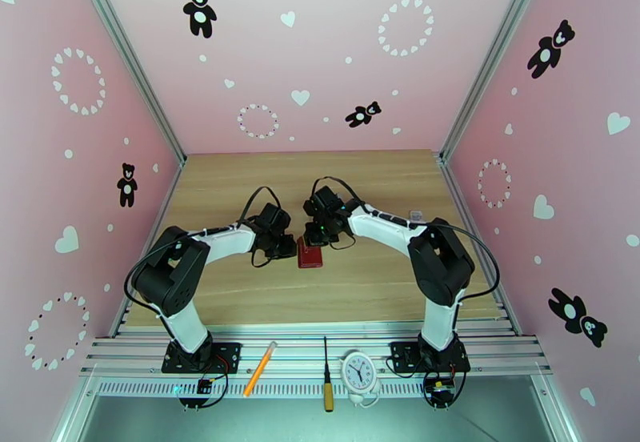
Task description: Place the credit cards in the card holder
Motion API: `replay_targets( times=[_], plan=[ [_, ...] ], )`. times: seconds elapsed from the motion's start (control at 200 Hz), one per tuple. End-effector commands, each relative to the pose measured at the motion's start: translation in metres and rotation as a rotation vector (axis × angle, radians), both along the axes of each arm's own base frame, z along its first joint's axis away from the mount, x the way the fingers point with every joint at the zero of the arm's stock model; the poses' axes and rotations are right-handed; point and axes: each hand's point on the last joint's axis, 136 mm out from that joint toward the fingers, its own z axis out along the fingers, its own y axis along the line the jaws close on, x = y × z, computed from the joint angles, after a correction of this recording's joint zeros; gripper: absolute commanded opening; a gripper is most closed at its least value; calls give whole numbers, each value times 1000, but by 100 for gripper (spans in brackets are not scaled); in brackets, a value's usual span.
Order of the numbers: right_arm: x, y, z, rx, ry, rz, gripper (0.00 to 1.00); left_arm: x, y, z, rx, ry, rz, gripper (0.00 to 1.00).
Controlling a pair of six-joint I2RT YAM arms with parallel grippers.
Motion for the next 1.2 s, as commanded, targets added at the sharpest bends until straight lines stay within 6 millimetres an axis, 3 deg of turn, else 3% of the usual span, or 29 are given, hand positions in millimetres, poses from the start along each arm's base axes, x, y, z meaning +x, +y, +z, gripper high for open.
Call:
replay_targets(
  times=[0.0, 0.175, 0.34, 0.686, 0.996, 1.196],
  plan=[
    [5, 11, 0, 24, 2, -5, 4, -6, 23, 3, 68, -11, 20, 17],
    [6, 16, -2, 39, 12, -5, 13, -2, 41, 12, 87, -45, 81, 17],
    [6, 24, 11, 80, 15, 5, 27, 5, 56, 26, 89, -88, 136, 18],
    [4, 36, 34, 155, 13, 23, 51, 11, 62, 45, 100, -134, 149, 18],
    [-4, 46, 48, 211, 29, 59, 54, 15, 69, 66, 106, -178, 171, 18],
    [-5, 37, 42, 177, 19, 40, 54, 16, 71, 76, 101, -198, 176, 18]
  ],
)
